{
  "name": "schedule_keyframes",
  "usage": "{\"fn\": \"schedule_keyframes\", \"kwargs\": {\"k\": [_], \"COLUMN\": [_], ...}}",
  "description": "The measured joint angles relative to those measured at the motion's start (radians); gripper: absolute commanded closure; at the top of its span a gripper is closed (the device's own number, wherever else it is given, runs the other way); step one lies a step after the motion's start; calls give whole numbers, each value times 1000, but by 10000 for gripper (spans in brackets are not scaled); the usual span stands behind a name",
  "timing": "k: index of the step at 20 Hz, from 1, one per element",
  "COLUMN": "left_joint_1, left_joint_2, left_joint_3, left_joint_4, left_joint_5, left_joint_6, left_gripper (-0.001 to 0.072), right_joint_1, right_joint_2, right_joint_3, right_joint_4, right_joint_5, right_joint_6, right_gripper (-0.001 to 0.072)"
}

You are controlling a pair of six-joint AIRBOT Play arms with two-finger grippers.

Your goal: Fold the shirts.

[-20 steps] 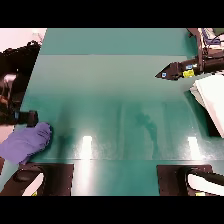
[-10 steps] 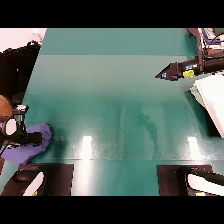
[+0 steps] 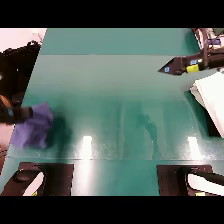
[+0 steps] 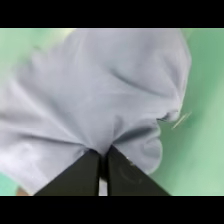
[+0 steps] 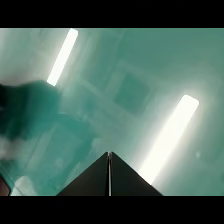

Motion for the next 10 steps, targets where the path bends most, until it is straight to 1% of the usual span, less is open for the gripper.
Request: {"fn": "schedule_keyframes", "kwargs": {"k": [4, 7, 10], "left_joint_1": [-124, -295, -482], "left_joint_2": [-45, -159, -312], "left_joint_3": [298, 492, 599], "left_joint_4": [-157, -217, -244], "left_joint_5": [110, 140, 155], "left_joint_6": [29, 60, 100], "left_gripper": [685, 684, 682], "right_joint_1": [-55, -110, -163], "right_joint_2": [0, 0, 0], "right_joint_3": [149, 262, 348], "right_joint_4": [1, 1, 1], "right_joint_5": [-1, -1, 1], "right_joint_6": [0, 0, 0], "right_gripper": [693, 693, 693]}}
